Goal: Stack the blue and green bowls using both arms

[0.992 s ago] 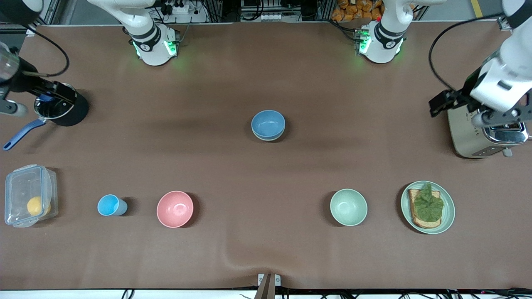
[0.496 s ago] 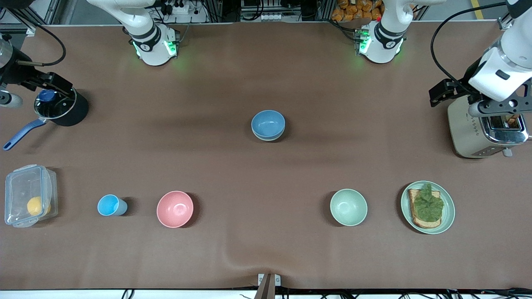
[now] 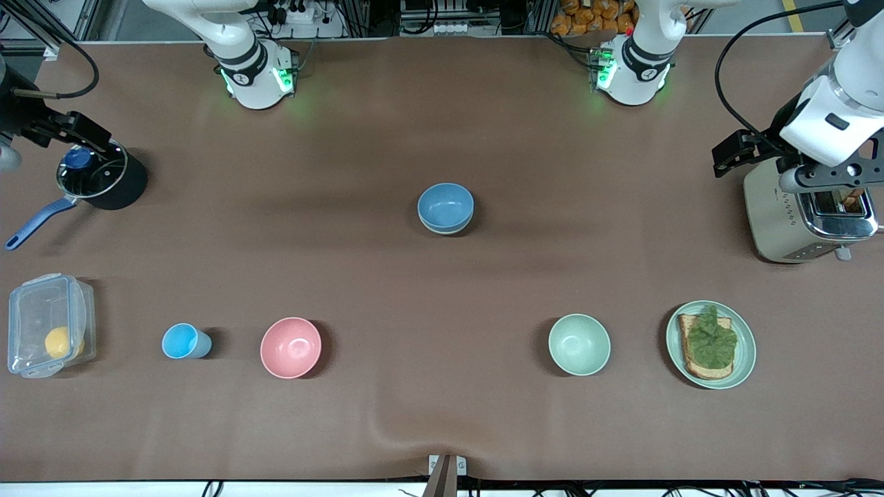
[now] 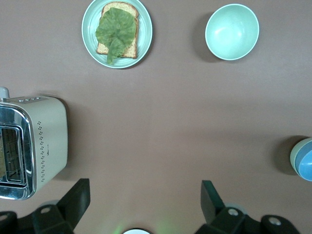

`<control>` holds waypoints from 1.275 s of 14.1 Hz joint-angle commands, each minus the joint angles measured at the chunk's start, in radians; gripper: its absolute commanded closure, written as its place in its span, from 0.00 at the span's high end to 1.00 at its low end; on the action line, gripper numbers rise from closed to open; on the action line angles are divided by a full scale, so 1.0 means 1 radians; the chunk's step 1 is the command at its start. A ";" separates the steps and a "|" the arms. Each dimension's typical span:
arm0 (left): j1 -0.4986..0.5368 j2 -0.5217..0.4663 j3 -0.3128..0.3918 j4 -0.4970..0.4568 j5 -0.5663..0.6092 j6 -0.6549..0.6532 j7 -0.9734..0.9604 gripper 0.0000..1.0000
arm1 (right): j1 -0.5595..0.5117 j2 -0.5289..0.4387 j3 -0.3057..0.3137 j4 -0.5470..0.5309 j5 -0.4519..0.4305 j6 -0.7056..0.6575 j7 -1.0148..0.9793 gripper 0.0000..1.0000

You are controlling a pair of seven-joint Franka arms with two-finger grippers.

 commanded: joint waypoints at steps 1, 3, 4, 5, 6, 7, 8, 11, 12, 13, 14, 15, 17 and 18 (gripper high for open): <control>0.005 -0.001 0.018 0.028 -0.013 -0.007 0.028 1.00 | 0.018 0.009 -0.018 0.026 -0.005 -0.017 -0.001 1.00; 0.011 -0.001 0.051 0.039 -0.023 -0.007 0.109 1.00 | 0.028 0.020 -0.016 0.026 -0.008 -0.007 0.002 1.00; 0.013 0.000 0.052 0.039 -0.024 -0.007 0.114 1.00 | 0.030 0.033 -0.016 0.026 -0.006 -0.003 0.004 1.00; 0.014 0.000 0.052 0.039 -0.026 -0.007 0.115 1.00 | 0.030 0.043 -0.015 0.025 -0.008 0.019 0.004 1.00; 0.020 0.002 0.050 0.039 -0.027 -0.007 0.115 1.00 | 0.030 0.050 -0.015 0.025 -0.008 0.037 0.004 1.00; 0.029 0.006 0.048 0.039 -0.027 -0.007 0.118 1.00 | 0.030 0.060 -0.015 0.028 -0.009 0.048 0.004 1.00; 0.031 0.007 0.047 0.039 -0.029 -0.007 0.120 1.00 | 0.027 0.069 -0.015 0.040 -0.009 0.065 0.002 1.00; 0.031 0.008 0.048 0.033 -0.049 -0.007 0.128 1.00 | 0.024 0.100 -0.016 0.078 -0.009 0.069 0.001 1.00; 0.029 0.008 0.048 0.033 -0.050 -0.007 0.128 1.00 | 0.024 0.100 -0.016 0.078 -0.009 0.071 0.001 1.00; 0.026 0.008 0.047 0.035 -0.052 -0.004 0.123 1.00 | 0.025 0.101 -0.016 0.078 -0.011 0.071 0.001 1.00; 0.029 0.010 0.047 0.041 -0.059 0.004 0.123 1.00 | 0.025 0.107 -0.016 0.078 -0.013 0.072 0.002 1.00; 0.028 -0.003 0.042 0.033 -0.069 0.004 0.125 1.00 | 0.025 0.110 -0.016 0.086 -0.014 0.072 0.001 1.00; 0.028 -0.001 0.033 0.027 -0.070 0.004 0.123 1.00 | 0.024 0.116 -0.016 0.092 -0.014 0.071 -0.002 1.00; 0.031 0.000 0.033 0.029 -0.070 0.004 0.126 1.00 | 0.022 0.116 -0.016 0.097 -0.013 0.071 -0.002 1.00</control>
